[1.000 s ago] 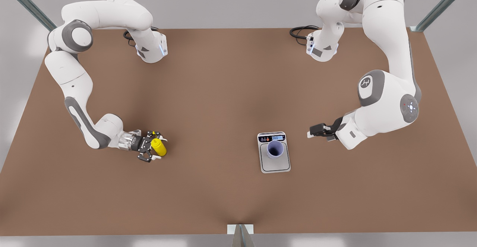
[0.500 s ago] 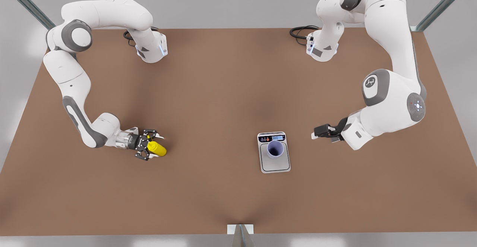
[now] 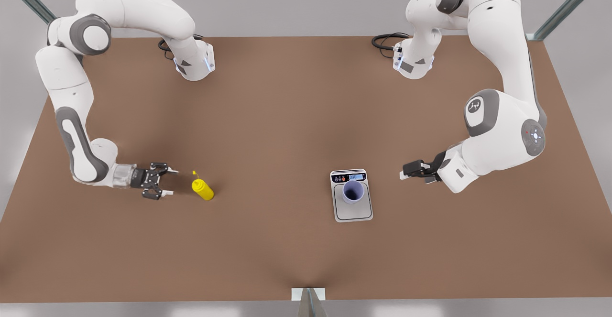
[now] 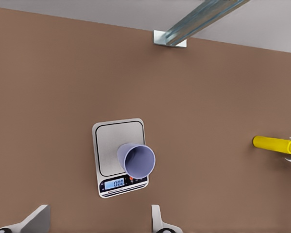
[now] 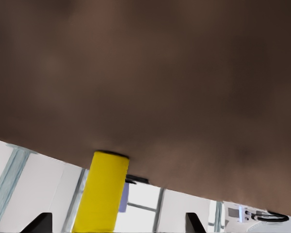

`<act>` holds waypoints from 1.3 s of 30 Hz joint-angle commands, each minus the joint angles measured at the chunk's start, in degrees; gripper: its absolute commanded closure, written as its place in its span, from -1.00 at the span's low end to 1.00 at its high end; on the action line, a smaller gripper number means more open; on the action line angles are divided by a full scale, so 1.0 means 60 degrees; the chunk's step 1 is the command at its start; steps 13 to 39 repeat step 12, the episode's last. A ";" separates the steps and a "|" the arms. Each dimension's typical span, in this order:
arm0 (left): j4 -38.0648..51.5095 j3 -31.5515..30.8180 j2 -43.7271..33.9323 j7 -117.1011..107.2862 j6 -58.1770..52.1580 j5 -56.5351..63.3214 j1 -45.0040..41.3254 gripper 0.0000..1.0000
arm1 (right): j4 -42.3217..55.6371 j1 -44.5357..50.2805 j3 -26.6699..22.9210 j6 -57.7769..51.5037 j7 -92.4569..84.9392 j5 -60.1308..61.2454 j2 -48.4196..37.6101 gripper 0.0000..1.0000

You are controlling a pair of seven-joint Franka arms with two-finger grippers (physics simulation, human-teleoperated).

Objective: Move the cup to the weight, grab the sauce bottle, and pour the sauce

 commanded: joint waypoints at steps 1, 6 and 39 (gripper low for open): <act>-0.0036 0.0014 -0.0001 0.0007 -0.0006 0.0114 0.0000 -1.00 | 0.0376 0.0036 -0.0063 -0.0354 0.0000 -0.0541 -0.0170 -1.00; -0.0006 0.0482 -0.1114 -0.0155 -0.0678 0.3132 -0.0044 -1.00 | 0.3937 0.4354 -0.2553 -0.4090 -0.2915 -0.5856 -0.4064 -1.00; -0.1369 0.0512 -0.2301 -0.0096 -0.1281 0.3806 -0.0030 -1.00 | 0.2956 0.8005 -0.4971 -0.3856 -0.3340 -0.6682 -0.6557 -1.00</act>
